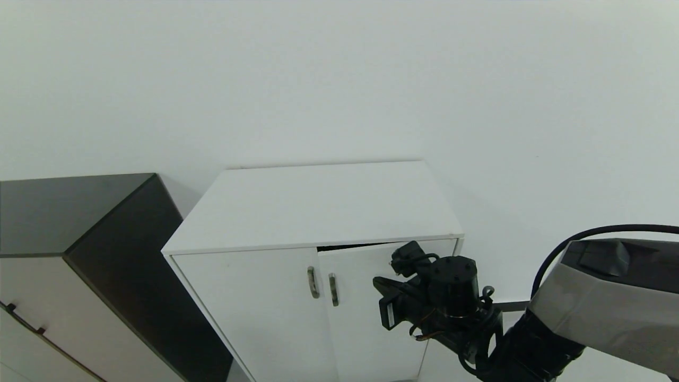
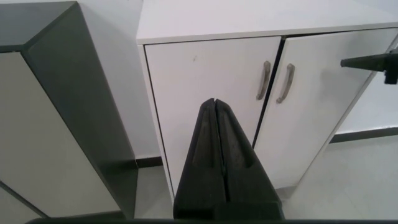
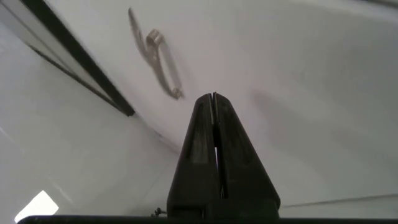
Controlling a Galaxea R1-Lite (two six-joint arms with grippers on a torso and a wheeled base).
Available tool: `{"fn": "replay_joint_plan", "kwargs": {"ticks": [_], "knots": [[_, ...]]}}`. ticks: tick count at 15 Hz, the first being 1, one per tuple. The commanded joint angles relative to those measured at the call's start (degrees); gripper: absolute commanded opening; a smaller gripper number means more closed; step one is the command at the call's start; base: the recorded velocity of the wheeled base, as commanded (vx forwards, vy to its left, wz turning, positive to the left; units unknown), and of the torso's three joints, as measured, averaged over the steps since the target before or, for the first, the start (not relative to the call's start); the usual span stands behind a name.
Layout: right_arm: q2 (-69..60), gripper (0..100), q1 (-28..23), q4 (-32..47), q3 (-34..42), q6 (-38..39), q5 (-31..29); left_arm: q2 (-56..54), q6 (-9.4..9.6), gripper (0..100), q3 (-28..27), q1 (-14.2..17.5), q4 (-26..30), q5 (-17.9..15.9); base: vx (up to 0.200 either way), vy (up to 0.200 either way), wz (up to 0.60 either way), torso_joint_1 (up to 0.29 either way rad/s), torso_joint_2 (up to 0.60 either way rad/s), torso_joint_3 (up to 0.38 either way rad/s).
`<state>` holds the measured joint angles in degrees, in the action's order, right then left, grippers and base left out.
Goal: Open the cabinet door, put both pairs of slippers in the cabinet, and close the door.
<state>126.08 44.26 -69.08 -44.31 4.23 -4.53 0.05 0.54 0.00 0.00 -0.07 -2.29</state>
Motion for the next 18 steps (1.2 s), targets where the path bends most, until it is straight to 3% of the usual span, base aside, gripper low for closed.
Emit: {"fn": "replay_joint_plan", "kwargs": {"ticks": [1, 7, 18], "knots": [[1.63, 0, -0.76, 0.18, -2.01, -0.01, -0.04, 0.04, -0.01, 0, 0.00, 0.00, -0.01, 0.01, 0.000, 0.000, 0.00, 0.000, 0.00, 0.000], [4.53, 0, -4.10, 0.00, -3.85, 0.08, 0.23, 0.04, -0.01, 0, 0.00, 0.00, -0.01, 0.01, 0.000, 0.000, 0.00, 0.000, 0.00, 0.000], [7.17, 0, -5.68, 0.09, -7.54, 0.34, 0.23, 0.04, -0.10, 0, 0.00, 0.00, -0.01, 0.01, 0.000, 0.000, 0.00, 0.000, 0.00, 0.000]]}}
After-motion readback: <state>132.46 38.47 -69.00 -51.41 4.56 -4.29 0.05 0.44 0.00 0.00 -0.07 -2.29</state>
